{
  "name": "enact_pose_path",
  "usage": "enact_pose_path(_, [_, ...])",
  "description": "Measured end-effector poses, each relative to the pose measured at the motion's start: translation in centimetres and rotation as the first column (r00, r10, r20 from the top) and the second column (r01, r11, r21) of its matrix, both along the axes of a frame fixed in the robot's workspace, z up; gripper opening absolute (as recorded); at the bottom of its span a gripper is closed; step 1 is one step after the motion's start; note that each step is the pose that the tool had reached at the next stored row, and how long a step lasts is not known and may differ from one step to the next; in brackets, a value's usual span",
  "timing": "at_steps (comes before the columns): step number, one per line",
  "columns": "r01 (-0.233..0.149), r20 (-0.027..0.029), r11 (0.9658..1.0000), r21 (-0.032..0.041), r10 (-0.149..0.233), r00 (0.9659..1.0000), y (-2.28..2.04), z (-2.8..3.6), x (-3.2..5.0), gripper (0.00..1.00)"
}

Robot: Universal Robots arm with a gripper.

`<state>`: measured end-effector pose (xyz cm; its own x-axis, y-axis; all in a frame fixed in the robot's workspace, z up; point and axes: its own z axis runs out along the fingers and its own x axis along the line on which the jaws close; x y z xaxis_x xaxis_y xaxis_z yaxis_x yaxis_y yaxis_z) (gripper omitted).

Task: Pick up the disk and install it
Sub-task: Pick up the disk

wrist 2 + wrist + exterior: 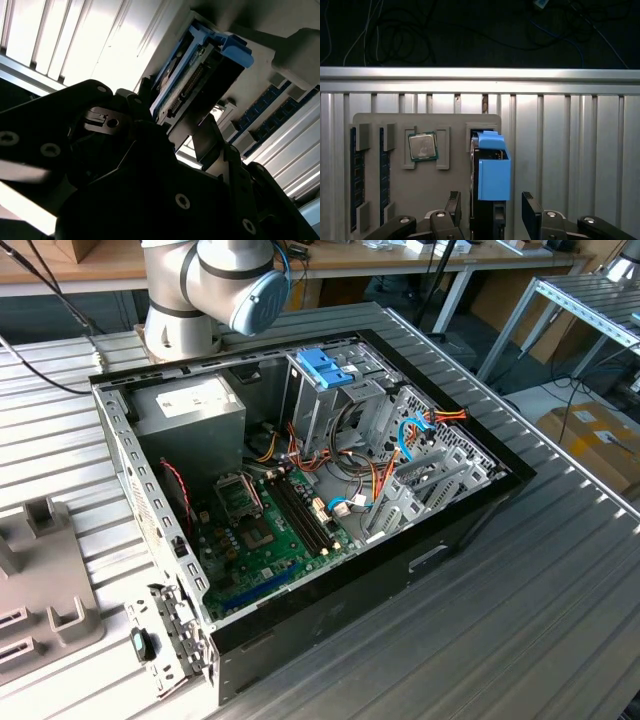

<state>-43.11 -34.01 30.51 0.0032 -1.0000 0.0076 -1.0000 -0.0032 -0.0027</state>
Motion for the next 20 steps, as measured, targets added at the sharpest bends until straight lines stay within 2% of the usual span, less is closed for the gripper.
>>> enact_pose_path(11, [0.000,-0.0001,1.0000,-0.0001,0.000,1.0000,0.14,0.01,0.00,0.60])
enact_pose_path(12, [0.000,-0.0001,1.0000,-0.0001,0.000,1.0000,0.14,0.01,0.00,0.58])
enact_pose_path(13, [0.000,-0.0001,1.0000,-0.0001,0.000,1.0000,0.14,0.00,0.00,0.51])
enact_pose_path(20, [0.000,0.0000,1.0000,-0.0001,0.000,1.0000,0.16,0.00,0.00,0.51])
